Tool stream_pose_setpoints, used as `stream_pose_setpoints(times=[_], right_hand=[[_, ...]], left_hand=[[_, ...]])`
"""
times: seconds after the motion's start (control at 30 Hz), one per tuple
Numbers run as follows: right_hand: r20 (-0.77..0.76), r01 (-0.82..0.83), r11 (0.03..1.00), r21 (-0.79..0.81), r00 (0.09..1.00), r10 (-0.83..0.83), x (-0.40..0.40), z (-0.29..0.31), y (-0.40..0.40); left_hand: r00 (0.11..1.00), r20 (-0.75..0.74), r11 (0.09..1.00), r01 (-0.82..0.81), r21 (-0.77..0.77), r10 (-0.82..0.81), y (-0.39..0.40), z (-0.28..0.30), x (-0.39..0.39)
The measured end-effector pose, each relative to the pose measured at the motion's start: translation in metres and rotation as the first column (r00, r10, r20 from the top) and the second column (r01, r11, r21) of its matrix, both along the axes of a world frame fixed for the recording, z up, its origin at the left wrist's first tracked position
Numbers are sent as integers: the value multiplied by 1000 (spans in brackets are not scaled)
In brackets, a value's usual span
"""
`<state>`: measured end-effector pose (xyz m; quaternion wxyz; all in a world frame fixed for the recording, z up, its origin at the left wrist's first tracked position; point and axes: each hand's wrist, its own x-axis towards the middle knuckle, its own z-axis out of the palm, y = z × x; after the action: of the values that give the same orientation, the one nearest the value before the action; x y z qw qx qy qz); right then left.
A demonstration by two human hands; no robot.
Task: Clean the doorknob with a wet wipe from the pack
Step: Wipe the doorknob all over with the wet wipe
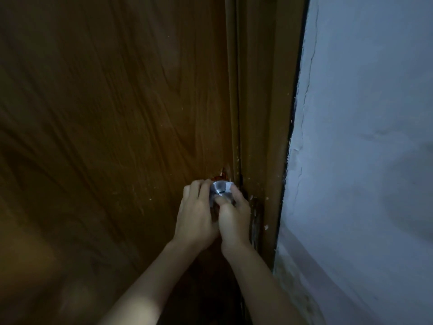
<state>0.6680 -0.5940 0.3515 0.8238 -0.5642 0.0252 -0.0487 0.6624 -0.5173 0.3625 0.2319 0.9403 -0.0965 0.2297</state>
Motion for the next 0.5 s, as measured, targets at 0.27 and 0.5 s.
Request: stream_pose_setpoints(times=[0.27,0.5], right_hand=[[33,9,987,-162,999,-3,2,-8,2],[80,54,954,-296,996,-32,-3,-11,-2]], left_hand=[[998,55,1000,-1,5,1,1,-4,2],[999,32,1000,-14,8,14,3,-5,2]])
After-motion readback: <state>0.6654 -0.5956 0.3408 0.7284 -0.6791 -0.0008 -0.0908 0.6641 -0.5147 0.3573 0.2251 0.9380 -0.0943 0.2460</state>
